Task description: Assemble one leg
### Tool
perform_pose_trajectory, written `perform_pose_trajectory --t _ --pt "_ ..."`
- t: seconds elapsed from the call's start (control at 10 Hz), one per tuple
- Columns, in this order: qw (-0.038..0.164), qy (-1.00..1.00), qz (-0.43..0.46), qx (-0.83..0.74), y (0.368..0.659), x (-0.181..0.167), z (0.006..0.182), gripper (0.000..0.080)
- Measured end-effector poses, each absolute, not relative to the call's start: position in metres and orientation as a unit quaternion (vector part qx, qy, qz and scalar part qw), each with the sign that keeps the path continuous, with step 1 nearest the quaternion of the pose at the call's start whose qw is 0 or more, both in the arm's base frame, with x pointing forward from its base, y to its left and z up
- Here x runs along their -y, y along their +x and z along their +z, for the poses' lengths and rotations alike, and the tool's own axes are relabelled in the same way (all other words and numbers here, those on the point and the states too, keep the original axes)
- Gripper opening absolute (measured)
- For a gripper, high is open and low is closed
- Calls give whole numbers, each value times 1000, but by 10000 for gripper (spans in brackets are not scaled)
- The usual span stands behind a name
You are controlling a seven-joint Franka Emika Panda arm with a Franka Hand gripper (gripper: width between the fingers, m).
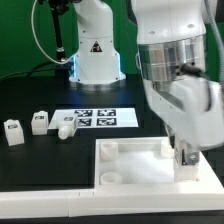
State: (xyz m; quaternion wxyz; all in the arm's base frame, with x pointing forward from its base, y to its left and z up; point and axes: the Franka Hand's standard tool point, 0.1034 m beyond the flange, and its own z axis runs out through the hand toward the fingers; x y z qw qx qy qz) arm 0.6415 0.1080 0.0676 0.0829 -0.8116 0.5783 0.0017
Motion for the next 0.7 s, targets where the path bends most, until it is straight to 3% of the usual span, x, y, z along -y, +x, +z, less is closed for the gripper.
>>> perform_pose_trajectory --t 0.1,0.2,0.5,0.6,0.7 --pt "83 -874 -2 -479 641 -108 67 536" --pt "84 -902 2 -424 640 -110 69 625" --pt "83 -933 -17 -349 640 -110 69 648" --pt "79 -947 -22 -312 641 -110 69 648" --pt "57 -977 -43 -199 644 -109 70 649"
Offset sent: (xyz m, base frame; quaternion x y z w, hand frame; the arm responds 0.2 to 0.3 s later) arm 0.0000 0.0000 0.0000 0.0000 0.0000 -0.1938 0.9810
